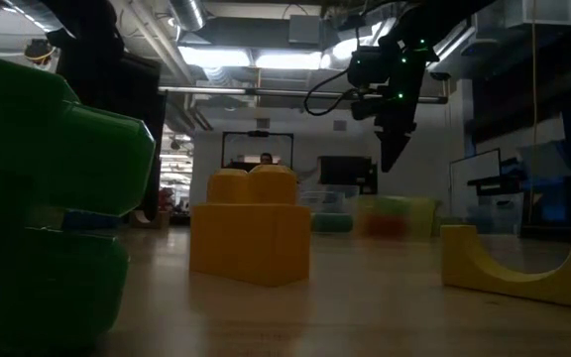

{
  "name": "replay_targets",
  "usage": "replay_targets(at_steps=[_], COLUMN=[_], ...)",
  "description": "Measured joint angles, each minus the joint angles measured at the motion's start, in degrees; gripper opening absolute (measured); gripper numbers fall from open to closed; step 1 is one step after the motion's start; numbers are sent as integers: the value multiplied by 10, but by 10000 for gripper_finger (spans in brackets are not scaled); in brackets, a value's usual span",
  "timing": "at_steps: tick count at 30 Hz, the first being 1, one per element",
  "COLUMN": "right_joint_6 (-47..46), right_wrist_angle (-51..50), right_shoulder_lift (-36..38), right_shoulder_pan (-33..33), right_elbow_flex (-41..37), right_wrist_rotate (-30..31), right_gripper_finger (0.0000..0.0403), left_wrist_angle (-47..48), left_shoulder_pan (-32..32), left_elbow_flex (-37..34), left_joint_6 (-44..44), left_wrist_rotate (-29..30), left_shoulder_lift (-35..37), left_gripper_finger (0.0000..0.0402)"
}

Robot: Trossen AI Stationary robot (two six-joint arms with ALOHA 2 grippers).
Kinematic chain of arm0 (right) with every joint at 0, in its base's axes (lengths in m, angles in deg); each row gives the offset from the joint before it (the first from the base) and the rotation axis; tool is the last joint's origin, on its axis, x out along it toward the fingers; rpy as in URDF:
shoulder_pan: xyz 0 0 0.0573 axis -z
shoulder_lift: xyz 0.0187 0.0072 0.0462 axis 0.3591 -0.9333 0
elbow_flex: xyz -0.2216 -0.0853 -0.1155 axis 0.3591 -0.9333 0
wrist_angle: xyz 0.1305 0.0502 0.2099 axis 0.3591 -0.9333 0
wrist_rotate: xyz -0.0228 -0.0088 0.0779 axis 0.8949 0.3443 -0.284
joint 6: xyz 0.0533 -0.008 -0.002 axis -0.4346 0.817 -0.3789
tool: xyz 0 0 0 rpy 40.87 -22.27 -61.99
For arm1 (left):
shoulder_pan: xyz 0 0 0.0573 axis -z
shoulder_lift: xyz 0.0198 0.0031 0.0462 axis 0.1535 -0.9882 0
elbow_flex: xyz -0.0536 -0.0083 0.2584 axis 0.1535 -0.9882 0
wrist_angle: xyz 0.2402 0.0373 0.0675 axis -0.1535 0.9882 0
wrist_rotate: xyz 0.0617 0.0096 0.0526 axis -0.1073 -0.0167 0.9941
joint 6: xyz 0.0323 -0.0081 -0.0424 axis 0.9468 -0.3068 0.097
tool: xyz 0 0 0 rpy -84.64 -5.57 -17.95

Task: Sort blocks by size
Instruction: Put the blue 4 stud game piece into the bottom transparent bin

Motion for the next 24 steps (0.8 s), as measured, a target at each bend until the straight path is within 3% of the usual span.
replay_targets(at_steps=[24], right_joint_6=[5], right_wrist_angle=[-2], right_shoulder_lift=[0], right_shoulder_pan=[0], right_elbow_flex=[0], right_wrist_rotate=[-4], right_gripper_finger=[207], left_wrist_angle=[-1], left_shoulder_pan=[3], left_elbow_flex=[0], left_joint_6=[-62], left_wrist_rotate=[41], left_shoulder_lift=[-110], left_gripper_finger=[195])
